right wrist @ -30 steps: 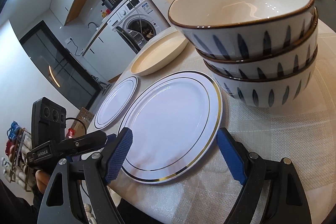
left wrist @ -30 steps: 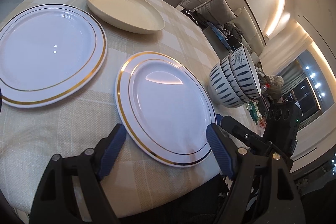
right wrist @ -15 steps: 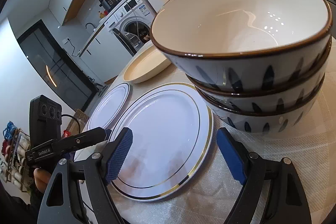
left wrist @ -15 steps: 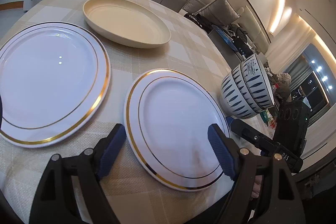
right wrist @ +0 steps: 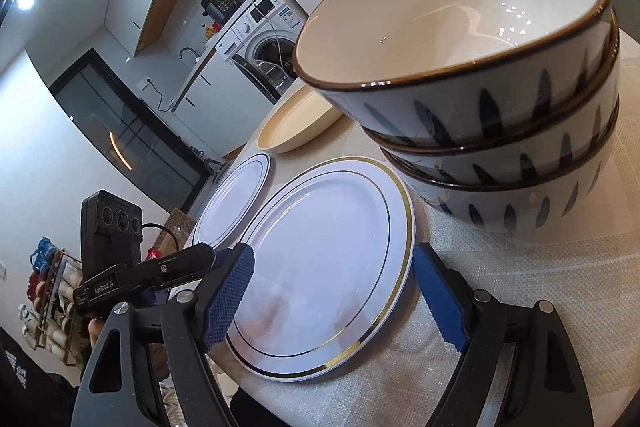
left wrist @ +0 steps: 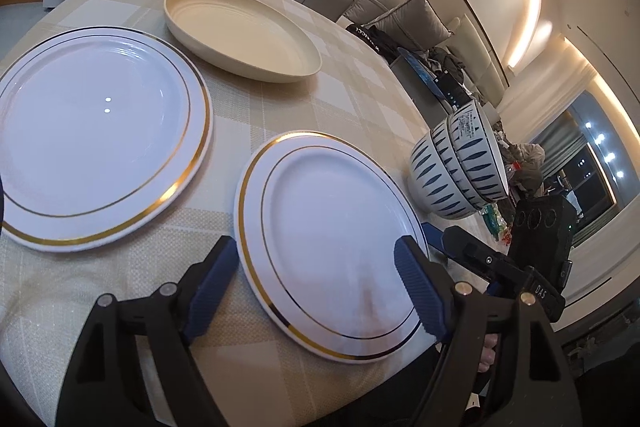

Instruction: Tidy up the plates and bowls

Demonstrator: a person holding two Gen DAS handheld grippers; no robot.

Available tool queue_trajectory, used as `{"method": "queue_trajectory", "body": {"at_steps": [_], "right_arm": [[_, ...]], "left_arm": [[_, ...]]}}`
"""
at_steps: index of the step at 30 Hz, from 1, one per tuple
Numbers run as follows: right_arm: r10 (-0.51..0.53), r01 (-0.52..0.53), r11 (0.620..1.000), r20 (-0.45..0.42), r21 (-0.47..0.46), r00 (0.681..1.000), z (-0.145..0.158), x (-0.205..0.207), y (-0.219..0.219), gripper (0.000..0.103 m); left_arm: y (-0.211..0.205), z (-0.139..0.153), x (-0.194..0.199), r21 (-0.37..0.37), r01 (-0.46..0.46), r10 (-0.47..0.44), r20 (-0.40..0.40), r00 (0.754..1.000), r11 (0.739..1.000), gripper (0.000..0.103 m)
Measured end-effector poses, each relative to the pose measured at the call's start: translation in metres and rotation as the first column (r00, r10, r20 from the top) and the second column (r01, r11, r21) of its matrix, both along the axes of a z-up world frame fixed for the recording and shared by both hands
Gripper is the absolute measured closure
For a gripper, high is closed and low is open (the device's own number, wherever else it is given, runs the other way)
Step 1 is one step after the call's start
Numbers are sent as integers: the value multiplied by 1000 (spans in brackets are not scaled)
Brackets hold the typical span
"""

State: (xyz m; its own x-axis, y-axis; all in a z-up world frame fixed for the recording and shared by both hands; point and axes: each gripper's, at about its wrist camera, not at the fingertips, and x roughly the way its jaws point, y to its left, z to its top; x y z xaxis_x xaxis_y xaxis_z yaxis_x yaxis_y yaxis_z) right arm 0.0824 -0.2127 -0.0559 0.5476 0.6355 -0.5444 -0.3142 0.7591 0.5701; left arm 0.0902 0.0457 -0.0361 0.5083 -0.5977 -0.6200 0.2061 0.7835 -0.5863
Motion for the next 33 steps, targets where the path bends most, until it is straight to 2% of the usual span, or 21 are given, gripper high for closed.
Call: {"method": "queue_trajectory", "body": {"at_steps": [5, 7, 9, 11, 13, 15, 22, 28, 33], "right_arm": [[51, -49, 996, 15, -75, 999, 3, -11, 10, 21], [64, -62, 993, 12, -105, 998, 4, -13, 13, 27], [57, -58, 989, -11, -136, 998, 6, -10, 13, 28], [30, -35, 986, -36, -164, 999, 8, -5, 12, 30], [24, -35, 983, -65, -180, 998, 9, -1, 13, 31], [27, -43, 979, -81, -197, 996, 10, 3, 17, 31], [73, -95, 978, -120, -187, 990, 9, 6, 26, 31], [72, -101, 977, -155, -187, 985, 11, 5, 25, 31], [86, -108, 988, -188, -108, 978, 9, 4, 14, 31]], "left_arm": [[-7, 2, -11, 83, 34, -35, 12, 999, 996, 23], [-9, 3, -13, 115, 49, -50, 8, 999, 992, 23], [-14, 5, -12, 159, 61, -61, -3, 998, 985, 23], [-19, 6, -9, 219, 67, -66, -9, 998, 973, 23], [-27, 6, -8, 300, 77, -78, -8, 997, 951, 23], [-33, 5, -7, 348, 90, -94, -5, 996, 933, 23], [-38, 6, -5, 381, 118, -122, -13, 992, 917, 24], [-39, 7, -5, 393, 127, -131, -19, 991, 911, 25], [-36, 7, -5, 383, 128, -130, -21, 991, 915, 27]]}}
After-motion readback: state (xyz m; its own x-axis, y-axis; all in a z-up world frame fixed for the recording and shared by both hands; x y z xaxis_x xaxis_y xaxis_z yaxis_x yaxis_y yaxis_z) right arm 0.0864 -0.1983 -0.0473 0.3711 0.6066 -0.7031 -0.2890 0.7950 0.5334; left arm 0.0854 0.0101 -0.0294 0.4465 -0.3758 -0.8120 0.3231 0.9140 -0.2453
